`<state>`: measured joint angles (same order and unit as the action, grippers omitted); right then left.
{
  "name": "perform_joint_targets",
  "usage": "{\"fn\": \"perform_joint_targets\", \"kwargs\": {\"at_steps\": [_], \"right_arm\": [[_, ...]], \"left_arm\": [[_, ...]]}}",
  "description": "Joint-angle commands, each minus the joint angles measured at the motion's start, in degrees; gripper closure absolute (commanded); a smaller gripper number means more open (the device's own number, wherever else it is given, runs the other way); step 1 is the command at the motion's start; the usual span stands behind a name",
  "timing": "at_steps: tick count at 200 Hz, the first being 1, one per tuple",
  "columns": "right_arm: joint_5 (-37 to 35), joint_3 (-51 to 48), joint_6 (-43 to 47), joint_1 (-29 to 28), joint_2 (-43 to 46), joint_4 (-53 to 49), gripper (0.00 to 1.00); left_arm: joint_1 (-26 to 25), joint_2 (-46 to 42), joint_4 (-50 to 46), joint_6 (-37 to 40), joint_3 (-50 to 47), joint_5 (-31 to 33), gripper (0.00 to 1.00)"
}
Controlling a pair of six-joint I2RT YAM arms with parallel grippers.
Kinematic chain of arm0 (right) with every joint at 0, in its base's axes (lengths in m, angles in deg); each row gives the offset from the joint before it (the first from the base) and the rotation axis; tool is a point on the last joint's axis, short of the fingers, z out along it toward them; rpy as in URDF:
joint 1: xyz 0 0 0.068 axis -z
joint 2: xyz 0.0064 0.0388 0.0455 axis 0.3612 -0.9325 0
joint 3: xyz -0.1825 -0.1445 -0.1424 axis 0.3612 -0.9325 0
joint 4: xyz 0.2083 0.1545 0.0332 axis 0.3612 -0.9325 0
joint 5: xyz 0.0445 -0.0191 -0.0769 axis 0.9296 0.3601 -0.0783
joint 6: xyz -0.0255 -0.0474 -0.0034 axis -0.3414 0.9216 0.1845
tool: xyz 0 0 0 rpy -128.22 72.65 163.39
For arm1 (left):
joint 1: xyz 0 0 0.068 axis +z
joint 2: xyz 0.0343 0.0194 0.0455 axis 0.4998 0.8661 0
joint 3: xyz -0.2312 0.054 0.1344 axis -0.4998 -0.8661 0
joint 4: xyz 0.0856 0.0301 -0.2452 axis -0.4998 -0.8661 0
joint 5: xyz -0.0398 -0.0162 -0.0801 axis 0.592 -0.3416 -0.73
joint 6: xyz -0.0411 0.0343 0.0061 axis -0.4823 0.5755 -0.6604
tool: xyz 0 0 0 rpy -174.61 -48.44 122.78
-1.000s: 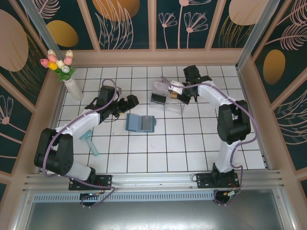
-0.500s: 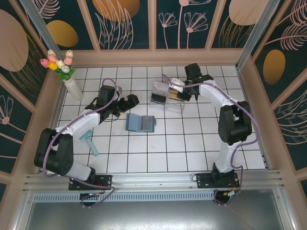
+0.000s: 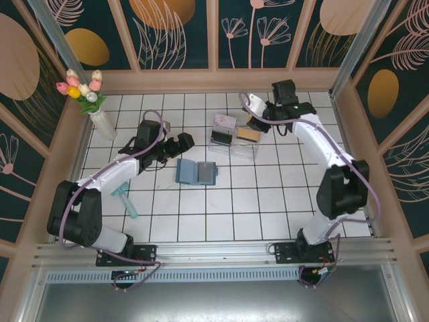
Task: Take the credit cards out of the card holder
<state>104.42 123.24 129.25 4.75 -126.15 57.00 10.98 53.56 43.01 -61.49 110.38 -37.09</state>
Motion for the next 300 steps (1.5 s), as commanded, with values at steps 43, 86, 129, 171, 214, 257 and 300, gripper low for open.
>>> {"fn": "perform_joint_targets", "kwargs": {"at_steps": [43,86,129,171,214,257,300], "right_arm": [[6.2,-20.1,-37.0,-2.8,17.6,25.0,0.70],[-5.9,-31.6,-60.1,-7.8,23.3,34.8,0.60],[-11.8,-31.8,-74.2,-11.5,20.0,29.6,0.58],[-8.9,-28.6,-81.9,-15.5,13.1,28.6,0.55],[-5.0,-24.1,-89.9,-19.9,5.1,30.5,0.49],[-7.5,-19.0,-95.8,-25.1,-2.9,27.9,0.50],[-10.6,-15.8,-100.6,-29.0,-9.7,25.8,0.56]], "left_arm": [[0.1,-3.7,-2.2,1.6,-6.0,4.0,0.02],[0.2,-7.8,-4.1,1.5,-7.8,8.5,0.02],[0.2,-9.1,-5.2,1.2,-10.3,10.7,0.01],[0.3,-7.7,-3.4,0.1,-14.0,10.8,0.03],[0.3,-4.6,-2.2,-0.5,-14.0,9.4,0.22],[0.2,-3.6,-0.9,-0.5,-13.4,8.3,0.37],[0.2,-0.5,0.4,0.8,-12.2,4.4,0.54]]}}
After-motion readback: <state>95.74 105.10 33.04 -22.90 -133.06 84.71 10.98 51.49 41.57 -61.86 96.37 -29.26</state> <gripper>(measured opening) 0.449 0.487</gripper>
